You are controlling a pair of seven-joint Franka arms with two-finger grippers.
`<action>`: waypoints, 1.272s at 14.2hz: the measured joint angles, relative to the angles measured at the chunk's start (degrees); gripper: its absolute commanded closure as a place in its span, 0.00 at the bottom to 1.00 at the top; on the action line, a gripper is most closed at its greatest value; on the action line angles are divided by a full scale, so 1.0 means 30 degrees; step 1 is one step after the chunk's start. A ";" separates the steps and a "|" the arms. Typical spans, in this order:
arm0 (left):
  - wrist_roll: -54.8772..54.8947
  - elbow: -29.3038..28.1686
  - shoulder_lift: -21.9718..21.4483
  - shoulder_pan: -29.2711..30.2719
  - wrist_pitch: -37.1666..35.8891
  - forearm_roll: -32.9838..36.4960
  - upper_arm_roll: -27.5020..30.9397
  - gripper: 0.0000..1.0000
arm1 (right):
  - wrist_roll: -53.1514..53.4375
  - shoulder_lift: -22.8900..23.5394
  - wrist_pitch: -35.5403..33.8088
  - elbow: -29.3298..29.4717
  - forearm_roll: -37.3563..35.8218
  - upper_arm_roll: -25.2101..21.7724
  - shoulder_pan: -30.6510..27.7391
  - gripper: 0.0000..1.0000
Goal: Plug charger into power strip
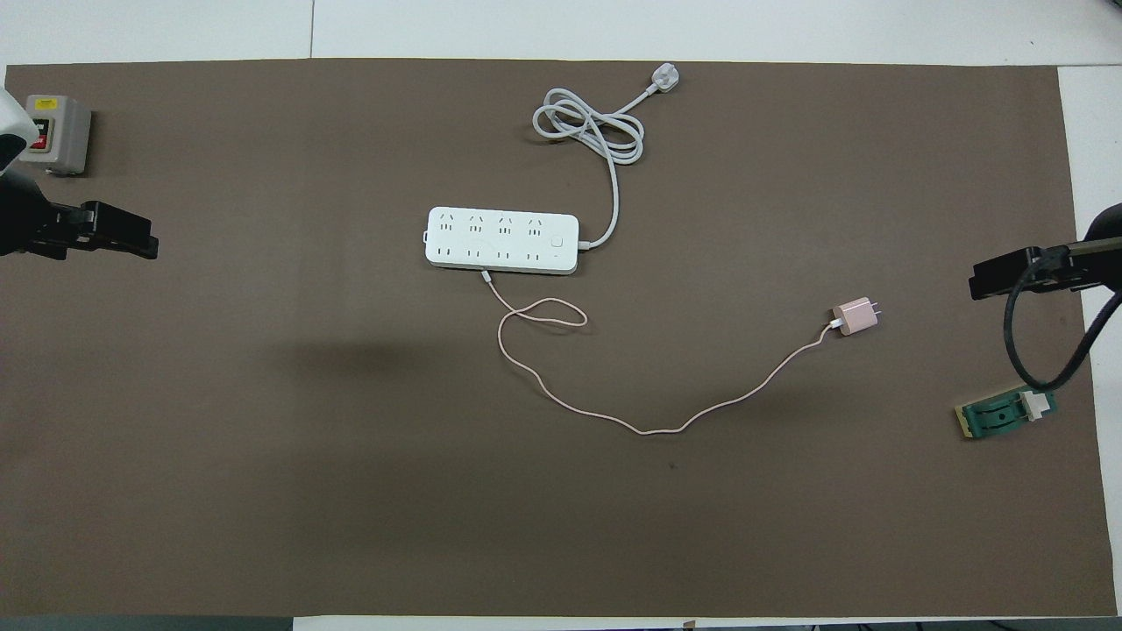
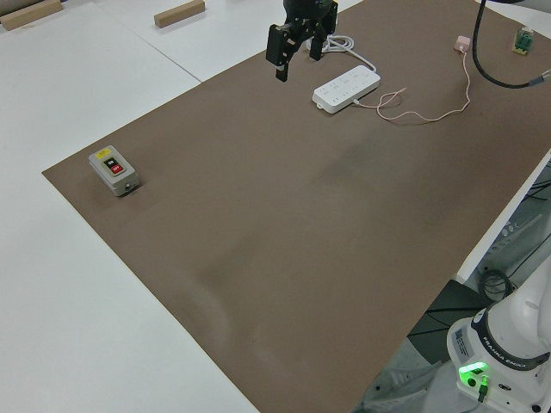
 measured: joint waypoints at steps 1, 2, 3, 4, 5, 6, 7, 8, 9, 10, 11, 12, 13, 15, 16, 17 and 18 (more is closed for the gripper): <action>-0.0010 0.0000 0.0000 0.0010 0.0000 -0.0188 0.0013 0.00 | -0.0010 -0.0060 0.0010 -0.0285 0.0000 0.0061 0.0001 0.00; -0.0014 0.0001 0.0000 0.0013 0.0000 -0.0398 0.0033 0.00 | -0.0010 -0.0116 0.0005 -0.0596 0.0000 0.0083 0.0000 0.00; -0.0014 0.0001 0.0000 0.0018 0.0000 -0.0652 0.0050 0.00 | -0.0010 -0.0154 0.0004 -0.0921 0.0000 0.0076 -0.0028 0.00; -0.0015 0.0001 0.0000 0.0023 0.0000 -0.0859 0.0060 0.00 | -0.0010 -0.0172 0.0008 -0.1311 0.0000 0.0053 -0.0087 0.00; -0.0015 0.0000 0.0001 0.0023 -0.0001 -0.0978 0.0061 0.00 | 0.0039 -0.0173 0.0016 -0.1662 0.0000 0.0009 -0.0152 0.00; -0.0018 -0.0001 0.0003 0.0023 -0.0007 -0.1028 0.0061 0.00 | 0.0474 -0.0181 0.0062 -0.1927 0.0000 -0.0035 -0.0249 0.00; -0.0031 -0.0001 0.0008 0.0023 -0.0010 -0.1074 0.0061 0.00 | 0.1380 -0.0183 0.0145 -0.2050 -0.0017 -0.0054 -0.0366 0.00; -0.0097 -0.0001 0.0011 0.0024 -0.0012 -0.1240 0.0063 0.00 | 0.2232 -0.0197 0.0177 -0.2090 -0.0066 -0.0087 -0.0417 0.00; -0.0266 -0.0001 0.0011 0.0025 -0.0016 -0.1587 0.0068 0.00 | 0.2782 -0.0232 0.0178 -0.2112 -0.0084 -0.0094 -0.0441 0.00; -0.0422 -0.0001 0.0011 0.0026 -0.0061 -0.2078 0.0081 0.00 | 0.3288 -0.0287 0.0178 -0.2150 -0.0090 -0.0098 -0.0455 0.00; -0.0501 -0.0002 0.0012 0.0044 -0.0184 -0.2686 0.0111 0.00 | 0.3910 -0.0363 0.0178 -0.2244 -0.0089 -0.0099 -0.0514 0.00; -0.0544 -0.0002 0.0012 0.0145 -0.0373 -0.3456 0.0150 0.00 | 0.4526 -0.0451 0.0273 -0.2448 -0.0019 -0.0101 -0.0609 0.00; -0.0550 -0.0019 0.0019 0.0345 -0.0553 -0.4342 0.0188 0.00 | 0.5163 -0.0547 0.0741 -0.2756 0.0205 -0.0110 -0.0693 0.00; -0.0551 -0.0109 0.0246 0.0632 -0.0742 -0.5952 0.0242 0.00 | 0.7651 -0.0650 0.1872 -0.3422 0.0537 -0.0101 -0.0749 0.00; -0.0551 -0.0111 0.0517 0.0649 -0.0741 -0.6569 0.0239 0.00 | 0.9115 -0.0642 0.2305 -0.3664 0.0585 -0.0072 -0.0737 0.00; -0.0552 -0.0110 0.0804 0.0647 -0.0736 -0.7372 0.0213 0.00 | 1.0075 -0.0641 0.2493 -0.3820 0.0609 -0.0056 -0.0688 0.00; -0.0552 -0.0101 0.1027 0.0648 -0.0733 -0.8298 0.0200 0.00 | 1.0669 -0.0630 0.2542 -0.3910 0.0646 -0.0046 -0.0639 0.00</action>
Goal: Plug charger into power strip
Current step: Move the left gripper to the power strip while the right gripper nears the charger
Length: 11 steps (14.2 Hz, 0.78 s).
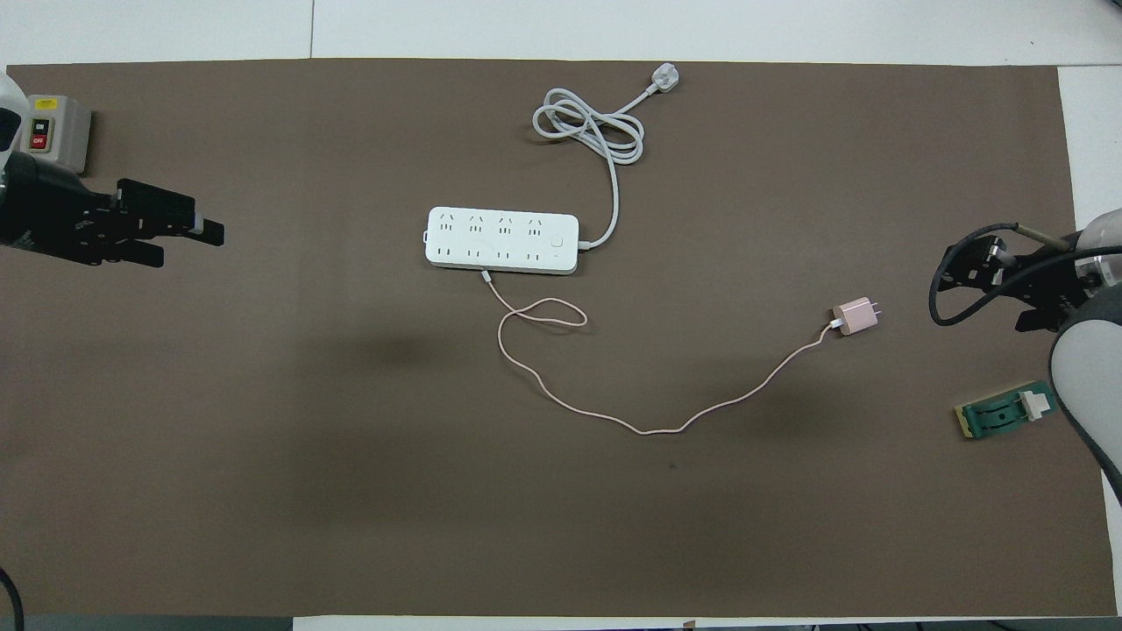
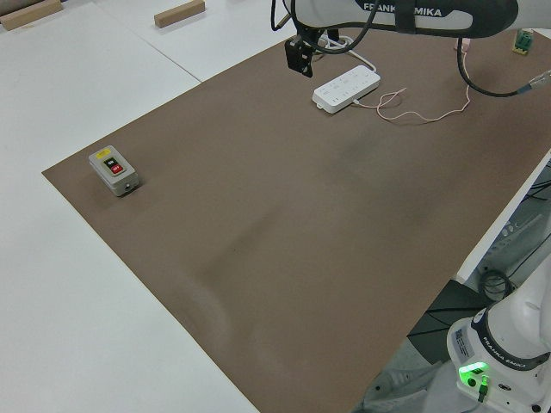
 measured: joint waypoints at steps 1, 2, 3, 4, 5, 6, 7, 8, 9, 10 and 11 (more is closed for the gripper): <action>0.0003 0.0004 0.0169 -0.0002 -0.0007 -0.0698 -0.0026 0.00 | 0.0507 0.0024 0.0012 -0.0054 0.0049 0.0004 0.0038 0.00; 0.0006 -0.0003 0.0353 -0.0021 -0.0056 -0.1192 -0.0100 0.00 | 0.1143 0.0079 0.0013 -0.0104 0.0083 0.0018 0.0042 0.00; 0.0013 -0.0004 0.0605 -0.0090 -0.0155 -0.1578 -0.0221 0.00 | 0.2012 0.0204 0.0014 -0.0163 0.0110 0.0043 0.0042 0.00; 0.0029 0.0001 0.0831 -0.0207 -0.0208 -0.1807 -0.0327 0.00 | 0.2932 0.0404 0.0062 -0.0210 0.0260 0.0072 0.0043 0.00; 0.0075 0.0035 0.0968 -0.0238 -0.0246 -0.2037 -0.0451 0.00 | 0.3874 0.0658 0.0242 -0.0236 0.0691 0.0090 0.0043 0.00; 0.0322 0.0077 0.1019 -0.0235 -0.0435 -0.2509 -0.0490 0.00 | 0.4781 0.0949 0.0580 -0.0244 0.1212 0.0094 0.0043 0.00; 0.0973 0.0119 0.1019 -0.0210 -0.0774 -0.3333 -0.0456 0.00 | 0.5749 0.1258 0.1223 -0.0254 0.1496 0.0094 0.0043 0.00; 0.1794 0.0176 0.1017 -0.0187 -0.1123 -0.4167 -0.0397 0.00 | 0.6683 0.1562 0.1781 -0.0263 0.1660 0.0093 0.0043 0.00; 0.2461 0.0188 0.1019 -0.0171 -0.1364 -0.4817 -0.0347 0.00 | 0.7651 0.1864 0.2171 -0.0270 0.1728 0.0093 0.0042 0.00; 0.2893 0.0184 0.1047 -0.0161 -0.1513 -0.5306 -0.0319 0.00 | 0.8920 0.2180 0.2672 -0.0290 0.1764 0.0087 0.0039 0.00; 0.3204 0.0178 0.1112 -0.0139 -0.1571 -0.5706 -0.0301 0.00 | 1.0789 0.2545 0.3404 -0.0315 0.1778 0.0072 0.0021 0.00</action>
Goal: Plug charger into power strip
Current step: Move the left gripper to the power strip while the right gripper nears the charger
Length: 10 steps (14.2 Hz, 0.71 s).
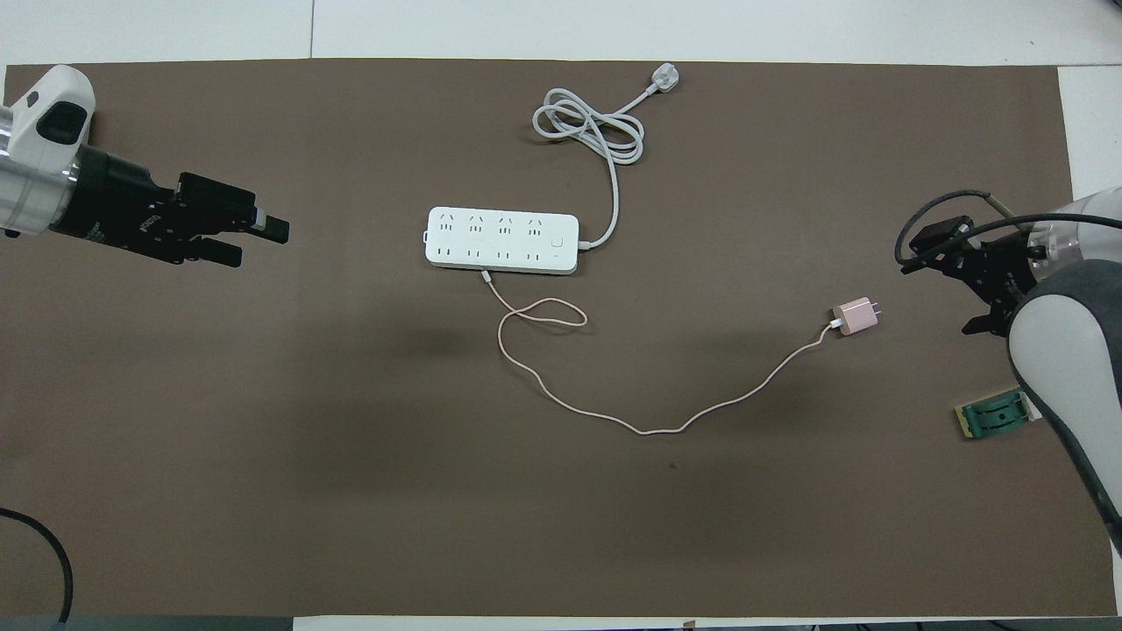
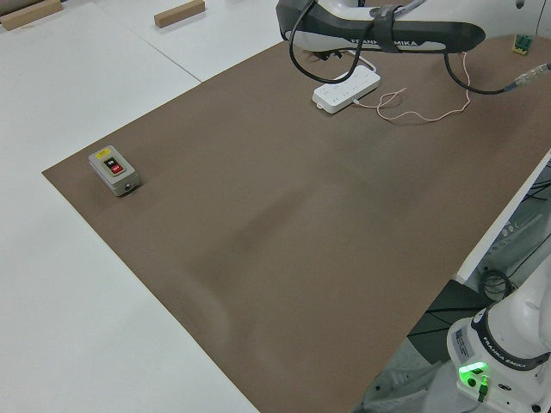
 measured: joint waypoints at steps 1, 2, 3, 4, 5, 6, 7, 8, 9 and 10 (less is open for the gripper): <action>0.0240 -0.0003 0.0092 0.0022 -0.0022 -0.0303 0.0019 0.00 | 0.1801 0.0395 0.0645 -0.0012 0.0000 -0.0016 -0.0072 0.00; 0.0375 -0.0013 0.0199 0.0040 -0.0039 -0.0662 0.0044 0.00 | 0.2653 0.0707 0.1010 -0.0012 0.0000 -0.0016 -0.0225 0.00; 0.0450 -0.0024 0.0379 0.0073 -0.0104 -0.1318 0.0071 0.00 | 0.2896 0.0909 0.1166 -0.0012 0.0000 -0.0037 -0.0432 0.00; 0.0548 -0.0029 0.0611 0.0121 -0.0231 -0.2031 0.0076 0.00 | 0.2911 0.0988 0.1214 -0.0011 0.0001 -0.0061 -0.0589 0.00; 0.0664 -0.0030 0.0835 0.0178 -0.0354 -0.2745 0.0076 0.00 | 0.2928 0.1022 0.1213 -0.0014 0.0005 -0.0074 -0.0666 0.00; 0.0718 -0.0030 0.1047 0.0223 -0.0402 -0.3511 0.0082 0.00 | 0.2935 0.1069 0.1213 -0.0020 0.0015 -0.0071 -0.0677 0.00; 0.0775 -0.0030 0.1244 0.0234 -0.0421 -0.4234 0.0086 0.00 | 0.2935 0.1148 0.1209 -0.0029 0.0023 -0.0046 -0.0657 0.00; 0.0852 -0.0030 0.1418 0.0230 -0.0443 -0.4921 0.0069 0.00 | 0.2849 0.1278 0.1189 -0.0038 0.0023 0.0010 -0.0633 0.00; 0.0921 -0.0030 0.1574 0.0220 -0.0454 -0.5488 0.0036 0.00 | 0.2358 0.1433 0.1142 -0.0060 0.0023 0.0057 -0.0552 0.00; 0.0998 -0.0030 0.1707 0.0204 -0.0455 -0.5883 -0.0002 0.00 | 0.1568 0.1594 0.0972 -0.0099 0.0023 0.0070 -0.0387 0.00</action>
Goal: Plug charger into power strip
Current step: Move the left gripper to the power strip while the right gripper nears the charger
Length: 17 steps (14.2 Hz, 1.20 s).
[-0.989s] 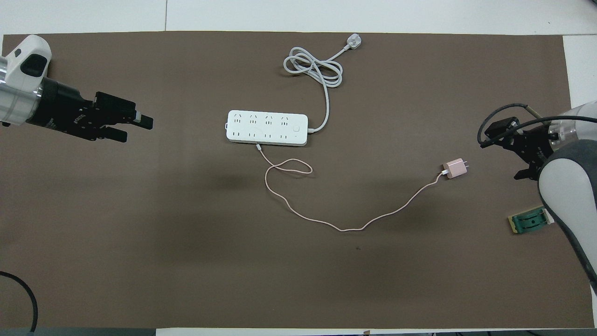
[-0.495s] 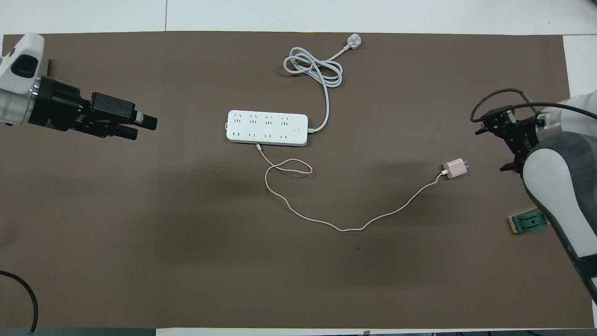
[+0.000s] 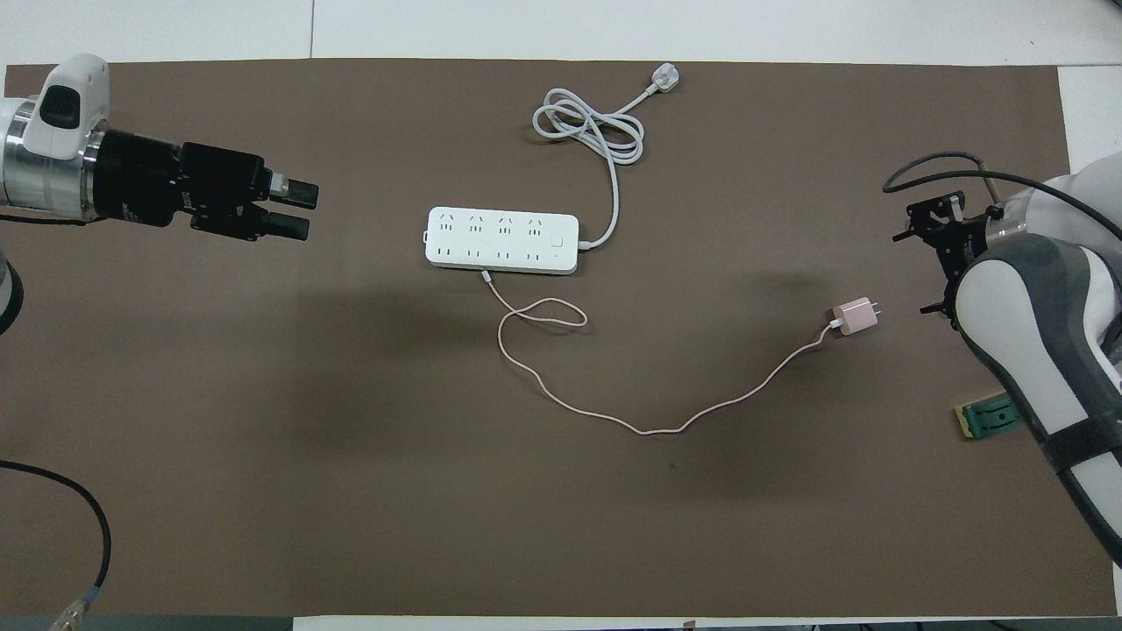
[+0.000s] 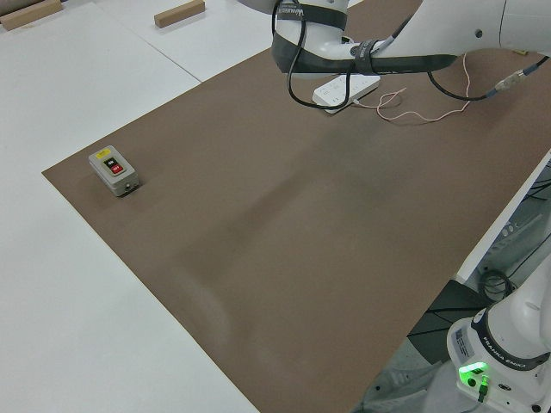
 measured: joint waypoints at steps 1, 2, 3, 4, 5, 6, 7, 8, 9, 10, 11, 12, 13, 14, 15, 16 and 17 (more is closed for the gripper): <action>0.0095 0.0001 0.0134 -0.0007 0.0000 -0.0378 -0.0024 0.00 | -0.0529 0.0202 -0.0239 -0.0062 0.0001 0.0007 0.0162 0.00; 0.0185 -0.0009 0.0274 -0.0008 -0.0001 -0.0839 -0.0029 0.00 | -0.0781 0.0458 -0.0336 -0.0107 0.0004 0.0015 0.0250 0.00; 0.0345 -0.0038 0.0422 -0.0011 -0.0003 -0.1284 -0.0044 0.00 | -0.1054 0.0764 -0.0339 -0.0145 0.0008 0.0019 0.0275 0.00; 0.0591 -0.0115 0.0541 -0.0013 -0.0003 -0.1692 -0.0066 0.00 | -0.1526 0.1141 -0.0337 -0.0170 0.0008 0.0013 0.0275 0.00; 0.0877 -0.0182 0.0642 -0.0024 0.0016 -0.2015 -0.0088 0.00 | -0.1979 0.1522 -0.0293 -0.0174 0.0009 0.0000 0.0273 0.00; 0.1215 -0.0325 0.0721 -0.0064 0.0074 -0.2398 -0.0114 0.00 | -0.2246 0.1847 -0.0126 -0.0173 0.0012 -0.0010 0.0251 0.00; 0.1631 -0.0564 0.0784 -0.0146 0.0155 -0.2914 -0.0119 0.00 | -0.2400 0.2095 0.0157 -0.0169 0.0012 -0.0019 0.0183 0.00; 0.1963 -0.0849 0.0828 -0.0249 0.0216 -0.3446 -0.0123 0.00 | -0.2574 0.2249 0.0393 -0.0167 0.0147 -0.0036 0.0050 0.00; 0.2194 -0.1135 0.0856 -0.0371 0.0297 -0.3862 -0.0153 0.00 | -0.3114 0.2322 0.0410 -0.0161 0.0927 -0.0049 -0.0190 0.00; 0.2347 -0.1337 0.0861 -0.0512 0.0466 -0.4073 -0.0155 0.00 | -0.3800 0.2334 0.0396 -0.0152 0.2153 -0.0064 -0.0422 0.00; 0.2406 -0.1438 0.0862 -0.0603 0.0606 -0.4266 -0.0160 0.00 | -0.4349 0.2333 0.0380 -0.0123 0.3324 -0.0078 -0.0611 0.00; 0.2462 -0.1478 0.0861 -0.0655 0.0714 -0.4650 -0.0158 0.00 | -0.4638 0.2339 0.0373 -0.0083 0.4130 -0.0089 -0.0761 0.00; 0.2537 -0.1501 0.0860 -0.0687 0.0784 -0.5041 -0.0156 0.00 | -0.4712 0.2376 0.0363 -0.0069 0.4654 -0.0093 -0.0903 0.00; 0.2643 -0.1529 0.0861 -0.0722 0.0801 -0.5280 -0.0159 0.00 | -0.4896 0.2466 0.0349 -0.0071 0.5206 -0.0096 -0.1027 0.00; 0.2694 -0.1572 0.0859 -0.0805 0.0805 -0.5504 -0.0174 0.00 | -0.5324 0.2637 0.0334 -0.0072 0.5923 -0.0100 -0.1144 0.00; 0.2780 -0.1677 0.0863 -0.0892 0.0823 -0.5887 -0.0184 0.00 | -0.5769 0.2859 0.0250 -0.0069 0.6673 -0.0100 -0.1327 0.00; 0.3157 -0.1889 0.0869 -0.0971 0.0859 -0.6447 -0.0182 0.00 | -0.6194 0.3051 -0.0076 -0.0055 0.7367 -0.0109 -0.1590 0.00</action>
